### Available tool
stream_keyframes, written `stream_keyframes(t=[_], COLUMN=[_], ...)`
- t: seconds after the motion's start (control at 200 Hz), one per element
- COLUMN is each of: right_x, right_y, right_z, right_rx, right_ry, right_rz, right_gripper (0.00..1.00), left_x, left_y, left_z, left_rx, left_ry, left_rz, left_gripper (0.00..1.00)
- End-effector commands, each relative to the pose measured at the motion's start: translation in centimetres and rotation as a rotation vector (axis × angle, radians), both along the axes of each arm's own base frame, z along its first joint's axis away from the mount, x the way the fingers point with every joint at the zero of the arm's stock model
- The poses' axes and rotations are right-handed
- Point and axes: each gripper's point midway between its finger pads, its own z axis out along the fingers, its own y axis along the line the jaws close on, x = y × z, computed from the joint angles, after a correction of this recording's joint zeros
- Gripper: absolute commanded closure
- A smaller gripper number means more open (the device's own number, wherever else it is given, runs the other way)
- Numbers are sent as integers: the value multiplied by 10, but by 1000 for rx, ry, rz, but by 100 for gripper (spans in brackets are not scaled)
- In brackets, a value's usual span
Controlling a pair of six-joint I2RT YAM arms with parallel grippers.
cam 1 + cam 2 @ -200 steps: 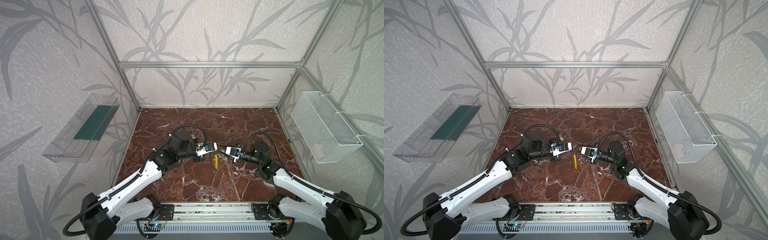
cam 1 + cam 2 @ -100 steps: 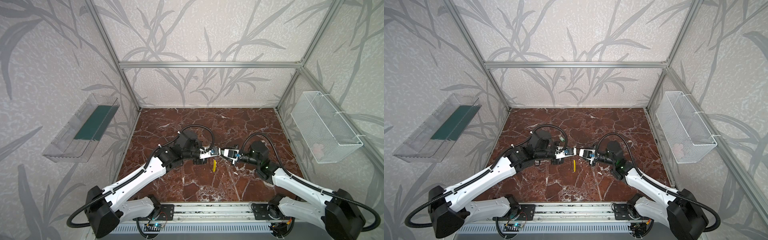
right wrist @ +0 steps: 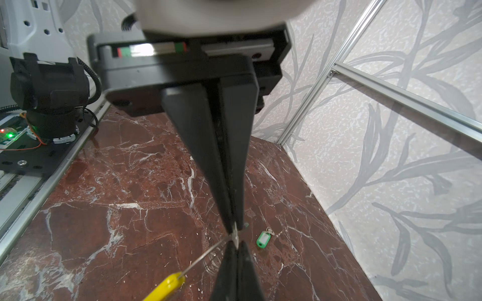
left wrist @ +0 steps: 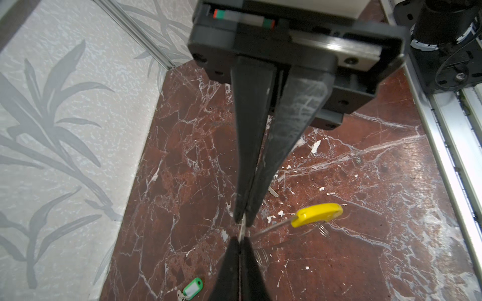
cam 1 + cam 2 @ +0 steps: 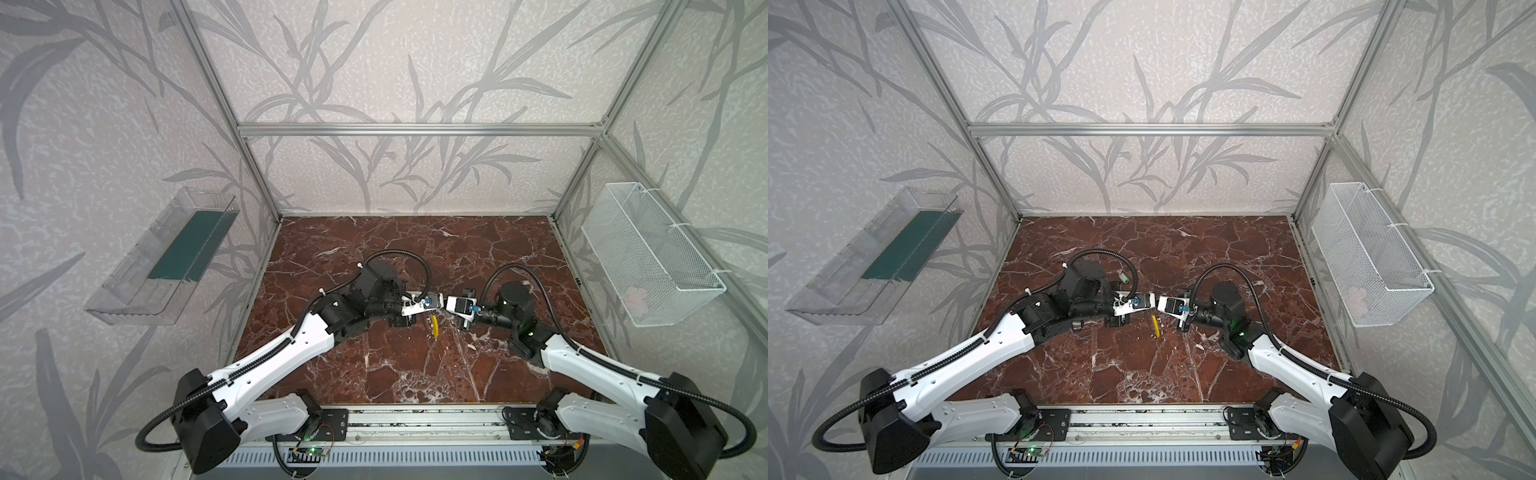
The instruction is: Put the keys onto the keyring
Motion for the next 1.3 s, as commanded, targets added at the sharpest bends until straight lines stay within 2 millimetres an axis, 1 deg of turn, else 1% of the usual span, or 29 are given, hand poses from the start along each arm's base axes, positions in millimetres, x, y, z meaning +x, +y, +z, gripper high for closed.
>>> stream_keyframes(t=[0.0,0.01,0.03,0.16,0.3,0.51,0.72,1.0,1.095,1.13,1.264,1.294], right_x=[1,0,0,-6,-10,-14,-15,-15,-15,-15,-14,-13], right_y=[-2,-2,-2,1,3,6,6,7,7,7,8,8], right_z=[14,18,21,23,27,28,30,28,28,28,26,25], right_rx=[95,110,121,136,144,138,135,130,131,131,127,126], right_ry=[1,-14,-17,-4,-5,-1,2,9,9,8,21,25], right_rz=[-1,2,7,55,89,122,131,135,134,135,137,133], right_gripper=[100,100,100,100,100,100,100,100,100,100,100,100], left_x=[3,3,2,0,-3,-9,-13,-16,-17,-17,-19,-19], left_y=[4,5,5,11,13,9,3,-2,-3,-4,-7,-8], left_z=[16,16,17,8,13,21,19,25,24,24,29,29], left_rx=[-137,-150,-175,-245,-322,-390,-419,-426,-417,-416,-423,-422], left_ry=[-36,-39,-39,-38,-37,-11,20,27,31,31,27,29], left_rz=[31,32,34,46,52,23,-8,-48,-57,-63,-86,-91], left_gripper=[84,84,84,84,85,85,85,85,88,91,100,100])
